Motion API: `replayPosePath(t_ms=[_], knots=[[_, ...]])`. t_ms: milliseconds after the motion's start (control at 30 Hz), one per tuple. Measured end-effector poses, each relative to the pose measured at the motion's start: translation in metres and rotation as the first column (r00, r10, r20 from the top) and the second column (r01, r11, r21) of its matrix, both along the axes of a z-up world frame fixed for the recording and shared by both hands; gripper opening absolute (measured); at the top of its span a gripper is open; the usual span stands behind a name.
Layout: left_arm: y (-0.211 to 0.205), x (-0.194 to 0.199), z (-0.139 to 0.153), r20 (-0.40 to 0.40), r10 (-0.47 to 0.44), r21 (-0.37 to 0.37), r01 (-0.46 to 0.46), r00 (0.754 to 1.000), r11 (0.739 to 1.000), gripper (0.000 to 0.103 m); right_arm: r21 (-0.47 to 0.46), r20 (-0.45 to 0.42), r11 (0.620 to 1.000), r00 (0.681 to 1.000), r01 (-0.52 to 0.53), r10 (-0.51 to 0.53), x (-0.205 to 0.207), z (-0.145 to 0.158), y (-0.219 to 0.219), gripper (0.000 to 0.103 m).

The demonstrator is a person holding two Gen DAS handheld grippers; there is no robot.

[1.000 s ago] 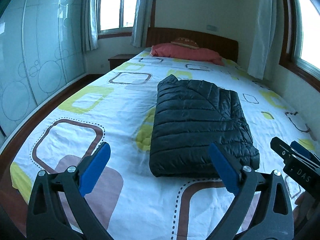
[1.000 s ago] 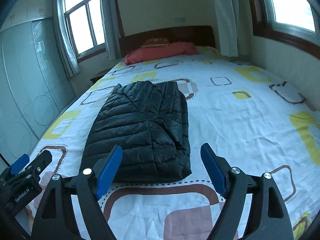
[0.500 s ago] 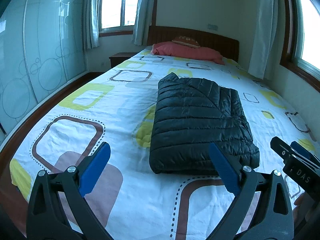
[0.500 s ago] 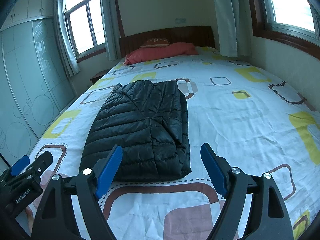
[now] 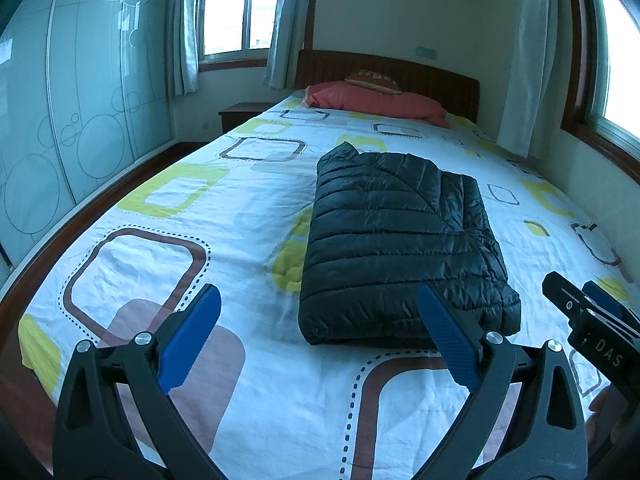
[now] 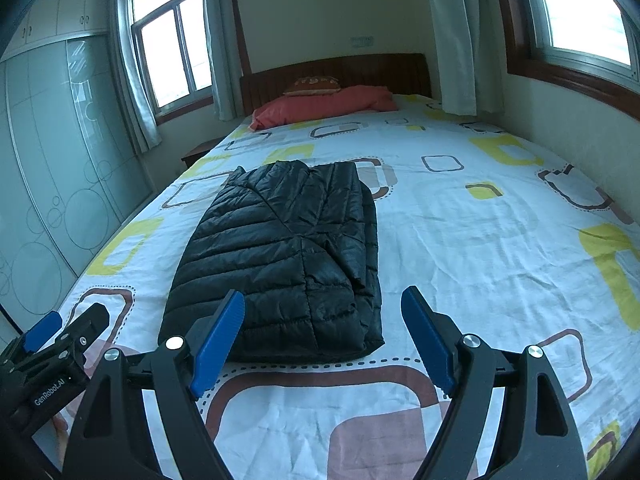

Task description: Fold large clothes

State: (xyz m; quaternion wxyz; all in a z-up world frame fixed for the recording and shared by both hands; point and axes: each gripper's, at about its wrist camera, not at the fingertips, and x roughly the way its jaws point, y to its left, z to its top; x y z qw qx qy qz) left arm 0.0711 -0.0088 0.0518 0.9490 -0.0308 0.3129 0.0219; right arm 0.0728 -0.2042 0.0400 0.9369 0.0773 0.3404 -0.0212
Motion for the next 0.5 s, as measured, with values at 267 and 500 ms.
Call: replayPosePath(t_ms=[267, 500], knots=[[-0.0003, 0.0002, -0.0028, -0.005, -0.001, -0.004, 0.001, 1.0, 1.0, 0.099, -0.002, 0.002, 1.0, 1.0, 0.001, -0.001, -0.0002, -0.0003, 0.001, 0.079], [-0.0005, 0.0, -0.0044, -0.008, -0.001, -0.005, 0.001, 1.0, 1.0, 0.099, -0.002, 0.003, 1.0, 1.0, 0.001, -0.001, -0.0001, -0.0004, 0.001, 0.079]])
